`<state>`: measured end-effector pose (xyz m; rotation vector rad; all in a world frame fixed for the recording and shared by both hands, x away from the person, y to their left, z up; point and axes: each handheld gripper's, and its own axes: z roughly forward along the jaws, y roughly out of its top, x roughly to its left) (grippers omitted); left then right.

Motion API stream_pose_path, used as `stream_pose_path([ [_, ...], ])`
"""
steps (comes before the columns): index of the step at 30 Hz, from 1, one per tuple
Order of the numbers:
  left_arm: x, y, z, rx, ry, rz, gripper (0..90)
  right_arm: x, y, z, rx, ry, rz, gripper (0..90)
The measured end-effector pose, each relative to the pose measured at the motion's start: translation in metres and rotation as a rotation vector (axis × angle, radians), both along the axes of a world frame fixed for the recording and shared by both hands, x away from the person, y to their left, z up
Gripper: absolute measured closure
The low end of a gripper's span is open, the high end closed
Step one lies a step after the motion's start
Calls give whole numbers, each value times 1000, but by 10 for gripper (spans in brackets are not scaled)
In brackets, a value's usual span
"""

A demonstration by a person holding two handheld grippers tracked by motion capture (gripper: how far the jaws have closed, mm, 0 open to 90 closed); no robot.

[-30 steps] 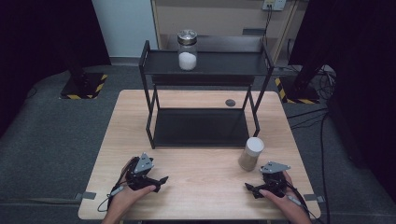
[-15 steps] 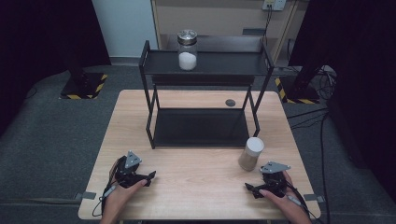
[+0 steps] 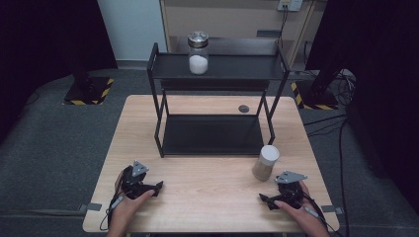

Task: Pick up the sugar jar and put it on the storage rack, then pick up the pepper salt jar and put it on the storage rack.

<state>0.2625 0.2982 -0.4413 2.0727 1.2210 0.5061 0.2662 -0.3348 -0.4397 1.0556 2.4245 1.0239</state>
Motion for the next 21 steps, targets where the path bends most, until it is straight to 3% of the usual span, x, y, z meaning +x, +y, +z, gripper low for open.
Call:
stream_pose_path([
  [14,-1,-2,0,0,1,9,7,1,-10,1,26,0,-17,46],
  [21,-1,-2,0,0,1,9,7,1,-15,12,38,-16,-13,44],
])
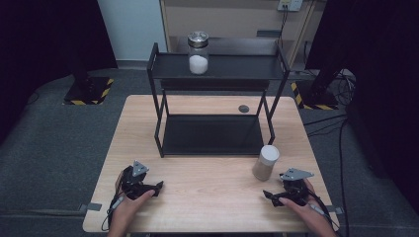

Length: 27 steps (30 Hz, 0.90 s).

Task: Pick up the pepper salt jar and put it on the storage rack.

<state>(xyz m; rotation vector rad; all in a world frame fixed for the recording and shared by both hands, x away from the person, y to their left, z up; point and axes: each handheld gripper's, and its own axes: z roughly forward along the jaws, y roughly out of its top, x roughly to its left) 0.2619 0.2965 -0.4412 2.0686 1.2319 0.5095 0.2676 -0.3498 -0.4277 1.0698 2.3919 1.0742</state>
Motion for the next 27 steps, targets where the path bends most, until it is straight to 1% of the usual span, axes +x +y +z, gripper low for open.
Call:
stream_pose_path([
  [1,0,0,0,0,0,0,7,0,-1,1,5,-3,1,43],
  [4,0,0,0,0,0,0,7,1,1,7,-3,-13,6,44],
  [8,0,0,0,0,0,0,7,2,0,12,7,-25,8,44],
  [13,0,0,0,0,0,0,7,4,1,17,12,-31,13,44],
  [19,0,0,0,0,-1,2,6,5,1,24,2,-42,19,43],
  [22,0,0,0,0,-1,2,6,6,-1,26,15,-43,14,44],
  [27,0,0,0,0,-1,2,6,7,-3,30,18,-46,9,42],
])
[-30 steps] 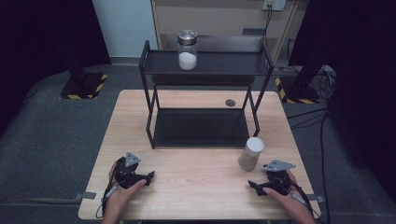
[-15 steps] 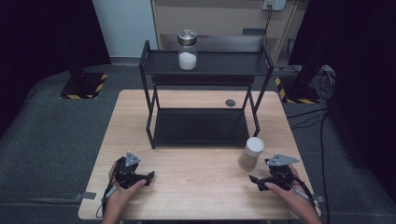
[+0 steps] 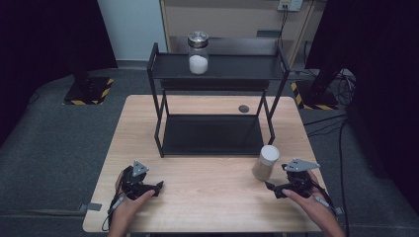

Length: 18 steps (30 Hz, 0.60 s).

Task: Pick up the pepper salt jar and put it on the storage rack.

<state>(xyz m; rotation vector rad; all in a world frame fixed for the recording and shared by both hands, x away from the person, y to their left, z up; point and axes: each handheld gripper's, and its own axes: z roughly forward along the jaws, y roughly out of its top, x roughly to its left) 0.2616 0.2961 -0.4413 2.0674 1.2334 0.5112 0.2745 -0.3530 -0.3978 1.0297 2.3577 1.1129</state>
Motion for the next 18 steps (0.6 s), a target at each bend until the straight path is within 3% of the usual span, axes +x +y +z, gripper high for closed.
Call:
stream_pose_path([
  [18,0,0,0,0,0,0,6,12,3,9,26,-28,0,67],
])
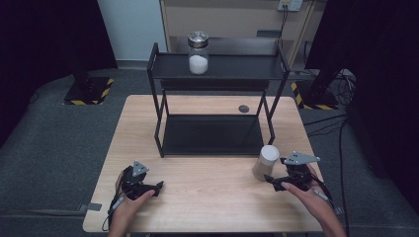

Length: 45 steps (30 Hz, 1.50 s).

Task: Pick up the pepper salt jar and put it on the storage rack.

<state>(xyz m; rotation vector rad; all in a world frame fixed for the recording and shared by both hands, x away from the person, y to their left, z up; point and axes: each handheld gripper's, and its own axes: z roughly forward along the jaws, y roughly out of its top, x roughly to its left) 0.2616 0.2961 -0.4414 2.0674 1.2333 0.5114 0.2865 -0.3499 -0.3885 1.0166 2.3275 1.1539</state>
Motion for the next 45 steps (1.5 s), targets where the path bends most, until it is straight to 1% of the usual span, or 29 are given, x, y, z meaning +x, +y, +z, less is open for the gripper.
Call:
stream_pose_path([
  [10,0,0,0,0,0,1,6,9,4,3,12,-10,7,96],
  [27,-1,-1,0,0,0,4,7,18,9,1,39,-17,10,172],
  [31,-1,-1,0,0,0,5,7,18,10,0,47,-26,2,221],
  [33,-1,-1,0,0,0,5,7,18,9,0,51,-28,1,228],
  [38,-1,-1,0,0,-1,6,7,19,9,-1,44,-28,-1,261],
  [43,-1,-1,0,0,-1,7,7,17,8,-3,53,-34,-4,296],
  [45,-1,-1,0,0,0,7,7,17,8,-5,66,-34,-5,307],
])
